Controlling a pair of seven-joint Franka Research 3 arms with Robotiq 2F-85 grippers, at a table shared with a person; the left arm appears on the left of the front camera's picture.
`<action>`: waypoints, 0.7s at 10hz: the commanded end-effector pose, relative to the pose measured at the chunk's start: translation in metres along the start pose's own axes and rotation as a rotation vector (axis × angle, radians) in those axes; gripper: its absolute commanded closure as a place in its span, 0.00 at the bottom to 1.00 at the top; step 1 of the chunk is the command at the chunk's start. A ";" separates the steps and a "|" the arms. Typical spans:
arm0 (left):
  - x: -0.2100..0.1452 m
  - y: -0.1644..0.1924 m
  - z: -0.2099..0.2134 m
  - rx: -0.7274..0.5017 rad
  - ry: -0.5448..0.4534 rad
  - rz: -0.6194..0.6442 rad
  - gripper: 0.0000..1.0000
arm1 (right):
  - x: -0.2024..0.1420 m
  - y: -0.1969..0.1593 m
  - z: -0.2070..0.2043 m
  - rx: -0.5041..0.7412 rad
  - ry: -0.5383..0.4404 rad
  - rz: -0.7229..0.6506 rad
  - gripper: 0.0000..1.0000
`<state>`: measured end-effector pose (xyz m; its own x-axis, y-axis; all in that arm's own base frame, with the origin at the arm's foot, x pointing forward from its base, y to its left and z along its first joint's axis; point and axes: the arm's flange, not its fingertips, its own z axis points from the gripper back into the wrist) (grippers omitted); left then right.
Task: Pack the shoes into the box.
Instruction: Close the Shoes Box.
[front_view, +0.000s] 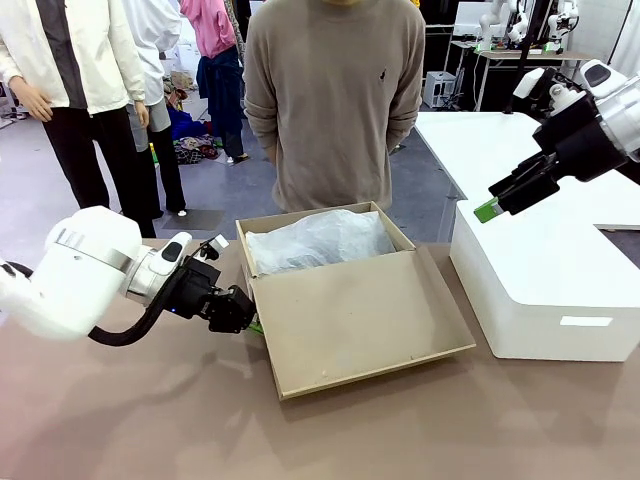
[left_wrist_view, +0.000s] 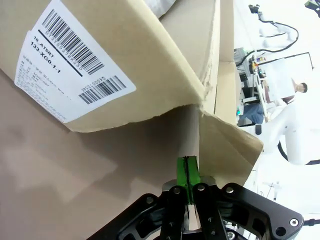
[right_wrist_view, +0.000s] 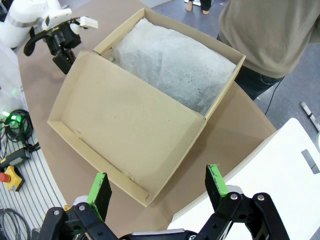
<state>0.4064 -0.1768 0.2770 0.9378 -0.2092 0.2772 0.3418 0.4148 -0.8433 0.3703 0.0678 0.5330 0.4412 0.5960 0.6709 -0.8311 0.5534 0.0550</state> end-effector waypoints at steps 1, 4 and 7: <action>0.002 0.004 0.001 -0.083 -0.029 -0.014 1.00 | 0.001 -0.003 -0.001 0.015 -0.028 0.008 0.00; 0.003 0.005 0.005 -0.168 -0.047 -0.005 1.00 | 0.001 -0.003 -0.001 0.015 -0.028 0.008 0.00; 0.002 0.001 0.011 -0.216 -0.067 -0.002 1.00 | 0.001 -0.003 -0.001 0.015 -0.028 0.008 0.00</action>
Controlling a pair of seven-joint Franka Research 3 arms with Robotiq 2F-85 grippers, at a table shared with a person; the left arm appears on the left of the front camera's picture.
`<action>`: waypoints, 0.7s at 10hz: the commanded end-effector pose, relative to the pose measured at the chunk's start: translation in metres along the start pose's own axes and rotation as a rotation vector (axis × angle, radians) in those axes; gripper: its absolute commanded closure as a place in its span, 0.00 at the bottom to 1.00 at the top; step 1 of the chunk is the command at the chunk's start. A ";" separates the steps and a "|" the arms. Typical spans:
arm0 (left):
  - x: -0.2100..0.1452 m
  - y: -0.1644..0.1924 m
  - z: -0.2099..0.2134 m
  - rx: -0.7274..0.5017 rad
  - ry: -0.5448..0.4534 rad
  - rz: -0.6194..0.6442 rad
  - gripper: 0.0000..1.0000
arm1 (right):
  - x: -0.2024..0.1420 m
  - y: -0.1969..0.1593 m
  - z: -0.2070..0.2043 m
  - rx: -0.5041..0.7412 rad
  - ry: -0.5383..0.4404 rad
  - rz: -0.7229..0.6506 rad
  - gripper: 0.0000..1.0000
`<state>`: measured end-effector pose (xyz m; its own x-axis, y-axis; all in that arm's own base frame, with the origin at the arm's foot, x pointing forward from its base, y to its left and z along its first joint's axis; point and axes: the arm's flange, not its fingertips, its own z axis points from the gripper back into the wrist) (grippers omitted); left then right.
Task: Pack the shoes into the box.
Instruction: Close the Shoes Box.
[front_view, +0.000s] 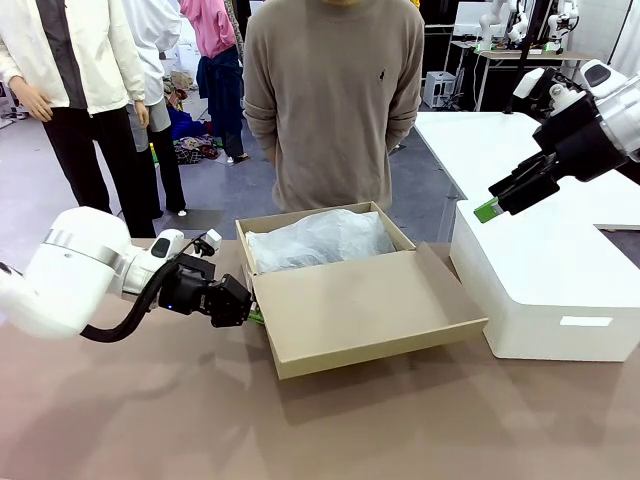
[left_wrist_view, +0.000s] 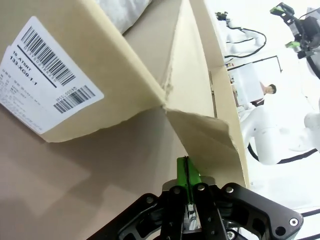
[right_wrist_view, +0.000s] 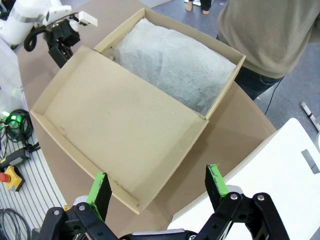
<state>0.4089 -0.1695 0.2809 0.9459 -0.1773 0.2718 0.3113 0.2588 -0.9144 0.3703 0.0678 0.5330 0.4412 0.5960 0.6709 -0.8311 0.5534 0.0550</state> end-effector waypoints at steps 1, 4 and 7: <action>0.000 -0.002 0.004 -0.065 -0.041 -0.025 1.00 | 0.001 -0.003 -0.001 0.015 -0.028 0.008 0.00; 0.001 -0.004 0.009 -0.139 -0.076 -0.023 1.00 | 0.001 -0.003 -0.001 0.015 -0.028 0.008 0.00; 0.003 -0.009 0.014 -0.178 -0.129 -0.036 1.00 | 0.001 -0.003 -0.001 0.015 -0.028 0.008 0.00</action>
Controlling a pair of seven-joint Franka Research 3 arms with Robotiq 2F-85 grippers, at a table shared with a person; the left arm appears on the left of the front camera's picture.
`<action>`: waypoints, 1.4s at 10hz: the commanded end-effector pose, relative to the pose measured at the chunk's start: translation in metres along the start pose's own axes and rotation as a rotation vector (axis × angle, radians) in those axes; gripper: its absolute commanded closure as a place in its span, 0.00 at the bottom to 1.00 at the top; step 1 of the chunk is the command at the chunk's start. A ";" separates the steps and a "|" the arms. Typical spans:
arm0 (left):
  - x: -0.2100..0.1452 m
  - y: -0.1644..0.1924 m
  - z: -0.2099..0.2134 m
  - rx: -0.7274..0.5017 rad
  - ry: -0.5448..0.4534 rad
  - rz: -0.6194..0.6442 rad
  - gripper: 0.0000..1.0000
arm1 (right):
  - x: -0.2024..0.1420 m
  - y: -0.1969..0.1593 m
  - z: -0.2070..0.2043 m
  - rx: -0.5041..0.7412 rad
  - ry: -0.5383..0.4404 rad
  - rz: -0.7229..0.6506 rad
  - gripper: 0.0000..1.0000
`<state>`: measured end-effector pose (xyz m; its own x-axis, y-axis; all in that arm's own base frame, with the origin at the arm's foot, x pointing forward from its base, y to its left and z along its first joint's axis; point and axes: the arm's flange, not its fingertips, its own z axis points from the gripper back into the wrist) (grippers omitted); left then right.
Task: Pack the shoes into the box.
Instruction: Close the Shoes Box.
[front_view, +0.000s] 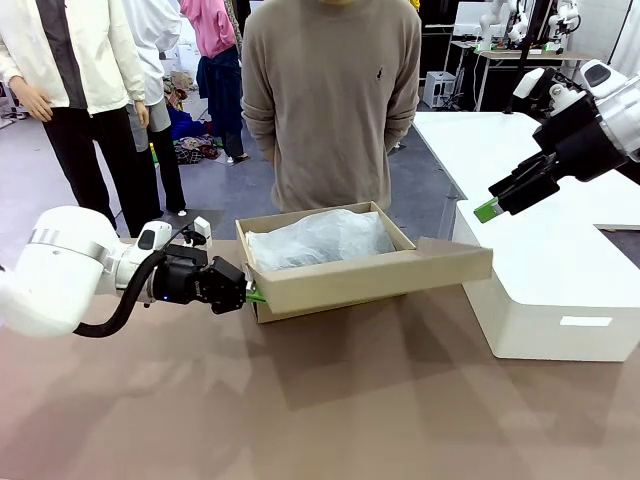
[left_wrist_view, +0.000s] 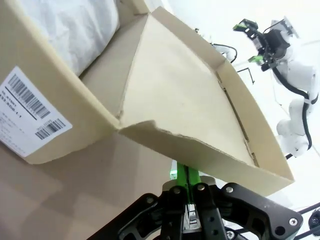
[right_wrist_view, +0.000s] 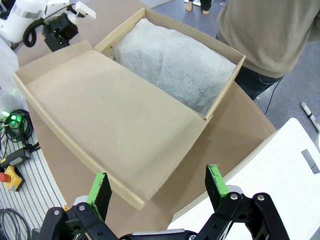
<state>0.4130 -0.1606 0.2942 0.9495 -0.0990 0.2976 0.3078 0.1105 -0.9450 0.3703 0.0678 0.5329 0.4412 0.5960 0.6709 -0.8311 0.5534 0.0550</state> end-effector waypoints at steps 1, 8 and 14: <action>-0.003 -0.005 0.003 -0.023 -0.063 -0.042 1.00 | 0.001 -0.003 -0.001 0.015 -0.028 0.008 0.00; 0.013 -0.032 0.018 0.096 -0.212 -0.170 1.00 | 0.001 -0.003 -0.001 0.015 -0.028 0.008 0.00; 0.062 -0.090 0.035 0.384 -0.215 -0.359 1.00 | 0.001 -0.003 -0.001 0.015 -0.028 0.008 0.00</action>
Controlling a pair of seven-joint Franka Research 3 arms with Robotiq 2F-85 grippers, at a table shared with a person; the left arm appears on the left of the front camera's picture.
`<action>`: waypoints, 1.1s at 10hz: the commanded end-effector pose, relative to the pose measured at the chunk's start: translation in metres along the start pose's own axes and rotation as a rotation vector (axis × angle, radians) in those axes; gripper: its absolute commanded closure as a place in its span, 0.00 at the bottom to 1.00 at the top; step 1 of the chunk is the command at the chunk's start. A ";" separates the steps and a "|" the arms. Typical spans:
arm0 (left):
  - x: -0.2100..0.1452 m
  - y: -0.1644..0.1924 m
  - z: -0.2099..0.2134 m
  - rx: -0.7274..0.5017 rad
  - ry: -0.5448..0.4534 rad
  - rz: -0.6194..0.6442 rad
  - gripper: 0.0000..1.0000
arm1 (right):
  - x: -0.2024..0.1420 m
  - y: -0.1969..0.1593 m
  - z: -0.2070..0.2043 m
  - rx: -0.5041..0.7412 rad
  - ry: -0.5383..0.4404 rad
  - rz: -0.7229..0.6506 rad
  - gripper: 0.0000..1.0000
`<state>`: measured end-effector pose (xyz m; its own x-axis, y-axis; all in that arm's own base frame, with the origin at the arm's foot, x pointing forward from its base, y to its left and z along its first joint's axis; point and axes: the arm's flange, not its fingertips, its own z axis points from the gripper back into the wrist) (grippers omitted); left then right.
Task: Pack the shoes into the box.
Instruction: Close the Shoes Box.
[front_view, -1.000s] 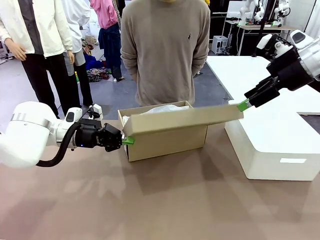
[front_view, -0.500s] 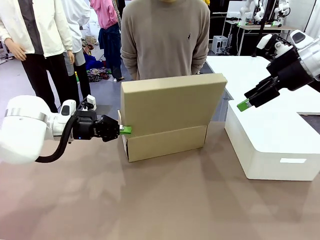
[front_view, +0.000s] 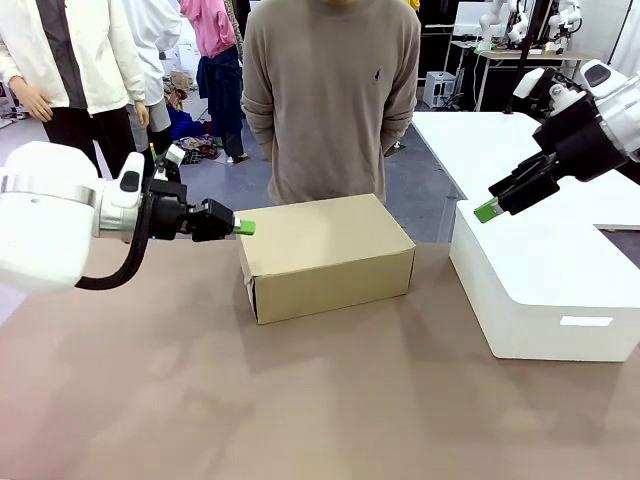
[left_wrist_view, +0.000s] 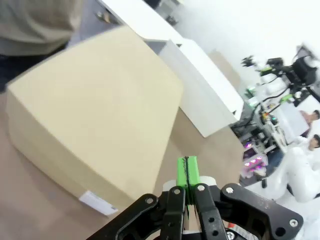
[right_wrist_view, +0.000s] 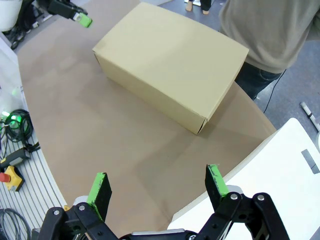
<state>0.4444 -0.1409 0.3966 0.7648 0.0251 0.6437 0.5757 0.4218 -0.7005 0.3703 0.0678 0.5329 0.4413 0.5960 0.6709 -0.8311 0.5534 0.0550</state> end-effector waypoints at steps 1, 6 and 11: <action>0.015 -0.008 0.007 0.092 0.042 -0.034 1.00 | 0.001 -0.003 -0.001 0.015 -0.028 0.008 0.00; 0.042 -0.021 0.038 0.269 0.188 -0.054 1.00 | 0.001 -0.003 -0.001 0.015 -0.028 0.008 0.00; 0.031 -0.012 0.028 0.261 0.189 -0.065 1.00 | 0.001 -0.003 -0.001 0.015 -0.028 0.008 0.00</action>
<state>0.4539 -0.1214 0.4361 0.7921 -0.1838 0.5821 0.5453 0.6417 -0.5393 0.3703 0.0678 0.5329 0.4413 0.5960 0.6709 -0.8311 0.5534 0.0550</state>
